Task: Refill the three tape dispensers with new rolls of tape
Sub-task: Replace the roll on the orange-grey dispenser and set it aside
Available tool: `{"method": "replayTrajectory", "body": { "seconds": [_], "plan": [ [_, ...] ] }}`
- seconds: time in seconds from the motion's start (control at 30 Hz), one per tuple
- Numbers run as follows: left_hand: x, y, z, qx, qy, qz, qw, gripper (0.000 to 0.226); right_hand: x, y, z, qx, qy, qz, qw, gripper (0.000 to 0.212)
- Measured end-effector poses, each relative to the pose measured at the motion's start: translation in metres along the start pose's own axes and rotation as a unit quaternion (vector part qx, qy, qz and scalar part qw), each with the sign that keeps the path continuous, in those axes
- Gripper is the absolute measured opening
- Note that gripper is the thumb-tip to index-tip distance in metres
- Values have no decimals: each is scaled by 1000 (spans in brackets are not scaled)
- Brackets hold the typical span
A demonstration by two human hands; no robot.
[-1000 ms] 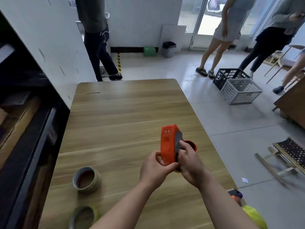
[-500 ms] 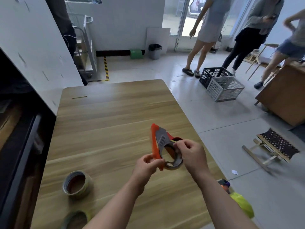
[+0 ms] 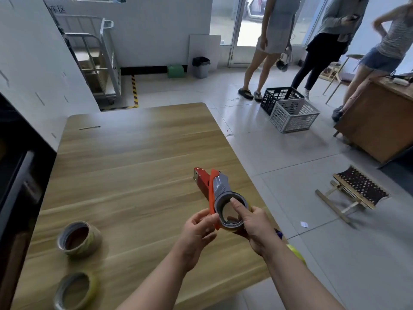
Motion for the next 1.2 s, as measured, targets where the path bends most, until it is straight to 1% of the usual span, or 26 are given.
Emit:
{"method": "replayTrajectory", "body": {
  "seconds": [0.07, 0.1, 0.17, 0.2, 0.23, 0.3, 0.37, 0.47, 0.57, 0.63, 0.67, 0.77, 0.83, 0.87, 0.97, 1.0, 1.2],
  "plan": [
    [-3, -15, 13, -74, 27, 3, 997, 44, -2, 5, -16, -2, 29, -7, 1000, 39],
    [-5, -24, 19, -116, 43, 0, 992, 35, -2, 7, -25, -4, 42, -8, 999, 46],
    [-8, -46, 30, -172, 82, -9, 982, 23, -5, 12, -41, -21, 60, -17, 998, 73],
    [-9, -59, 34, -185, 101, -12, 978, 20, -3, 17, -50, -39, 71, -22, 996, 88],
    [-9, -69, 39, -193, 118, -13, 974, 18, 1, 23, -60, -55, 80, -26, 995, 98],
    [-10, -89, 49, -209, 148, -20, 966, 15, 7, 36, -78, -61, 84, -33, 994, 108],
    [-10, -101, 55, -231, 168, -24, 958, 13, 2, 37, -86, -58, 80, -35, 994, 112],
    [-11, -124, 63, -235, 193, -44, 952, 13, -5, 33, -104, -68, 90, -54, 992, 104],
    [-12, -151, 76, -225, 189, -68, 953, 12, -4, 32, -116, -99, 91, -80, 988, 101],
    [-11, -165, 83, -223, 193, -76, 953, 14, -3, 37, -120, -128, 79, -85, 985, 93],
    [-10, -170, 83, -209, 203, -76, 954, 15, -2, 42, -122, -137, 72, -80, 985, 90],
    [-8, -185, 80, -159, 232, -72, 957, 25, 6, 59, -128, -134, 56, -45, 988, 92],
    [-7, -193, 77, -135, 239, -79, 958, 23, 7, 67, -129, -138, 41, -23, 989, 91],
    [-6, -198, 76, -134, 239, -88, 958, 19, 5, 68, -129, -147, 37, -18, 988, 86],
    [-4, -214, 74, -143, 240, -124, 952, 8, 6, 74, -130, -186, 27, -20, 982, 59],
    [-3, -219, 73, -145, 243, -134, 950, 7, 8, 78, -131, -202, 22, -17, 979, 56],
    [9, -248, 73, -145, 248, -161, 944, 10, 20, 92, -131, -259, 12, -25, 965, 58]
  ]
}}
Point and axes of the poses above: each hand's wrist, its own x-axis towards the middle knuckle, its own z-axis out of the palm, y = z × x, the point moved 5 cm from there along x, towards the middle knuckle, and after that the axes turned 3 degrees about x, right-handed, at the moved point
